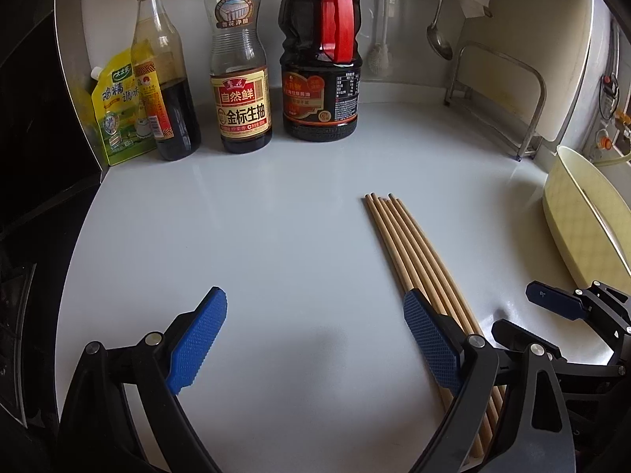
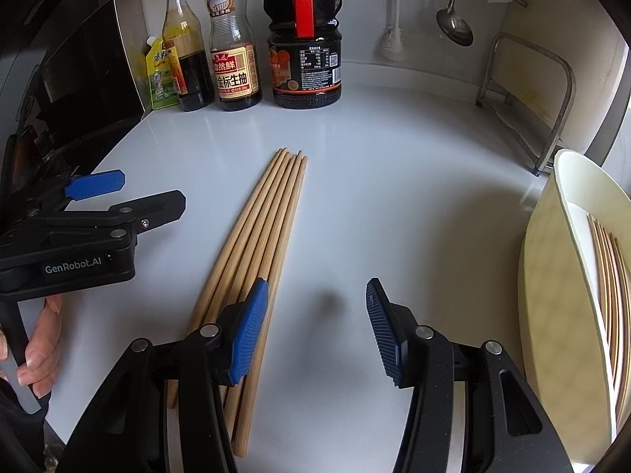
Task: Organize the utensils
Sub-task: 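Move both open tools back over the chopstick row on the counter, then lower the right tool onto a separated chopstick while the left tool hovers beside the row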
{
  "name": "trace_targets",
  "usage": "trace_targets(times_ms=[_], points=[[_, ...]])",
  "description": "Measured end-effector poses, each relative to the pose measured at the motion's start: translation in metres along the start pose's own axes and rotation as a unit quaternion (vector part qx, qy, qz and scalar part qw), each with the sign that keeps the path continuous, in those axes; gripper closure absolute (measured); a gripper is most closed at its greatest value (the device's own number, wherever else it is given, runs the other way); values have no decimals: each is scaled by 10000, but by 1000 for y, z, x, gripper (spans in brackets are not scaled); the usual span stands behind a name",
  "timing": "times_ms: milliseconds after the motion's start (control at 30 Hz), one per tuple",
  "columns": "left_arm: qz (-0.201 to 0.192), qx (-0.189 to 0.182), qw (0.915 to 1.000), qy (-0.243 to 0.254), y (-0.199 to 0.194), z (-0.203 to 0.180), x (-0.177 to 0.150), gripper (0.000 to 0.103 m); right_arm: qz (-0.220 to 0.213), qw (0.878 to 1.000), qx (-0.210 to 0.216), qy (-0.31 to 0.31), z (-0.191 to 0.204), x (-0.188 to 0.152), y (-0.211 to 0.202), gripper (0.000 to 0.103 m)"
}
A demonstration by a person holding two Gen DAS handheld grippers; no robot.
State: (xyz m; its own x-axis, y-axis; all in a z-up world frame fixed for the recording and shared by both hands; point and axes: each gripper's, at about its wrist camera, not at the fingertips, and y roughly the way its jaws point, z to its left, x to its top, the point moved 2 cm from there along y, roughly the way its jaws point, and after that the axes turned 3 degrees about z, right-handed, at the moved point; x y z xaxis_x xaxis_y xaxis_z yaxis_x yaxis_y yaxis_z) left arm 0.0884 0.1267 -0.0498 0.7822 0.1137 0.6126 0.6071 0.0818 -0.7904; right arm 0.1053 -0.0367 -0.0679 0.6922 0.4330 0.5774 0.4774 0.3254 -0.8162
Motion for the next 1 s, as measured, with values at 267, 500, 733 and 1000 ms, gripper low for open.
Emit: trace_targets(times_ms=[267, 500, 733, 1000], points=[[110, -12, 9999, 12, 6, -1, -2, 13, 117, 9996, -180, -207, 10, -2, 5, 53], [185, -7, 9998, 43, 10, -3, -4, 13, 192, 9992, -213, -272, 11, -4, 8, 53], [212, -28, 9997, 120, 11, -7, -5, 13, 244, 9987, -324, -308, 7, -4, 11, 53], [269, -72, 9991, 310, 14, -18, -10, 13, 266, 9990, -351, -56, -10, -3, 12, 53]])
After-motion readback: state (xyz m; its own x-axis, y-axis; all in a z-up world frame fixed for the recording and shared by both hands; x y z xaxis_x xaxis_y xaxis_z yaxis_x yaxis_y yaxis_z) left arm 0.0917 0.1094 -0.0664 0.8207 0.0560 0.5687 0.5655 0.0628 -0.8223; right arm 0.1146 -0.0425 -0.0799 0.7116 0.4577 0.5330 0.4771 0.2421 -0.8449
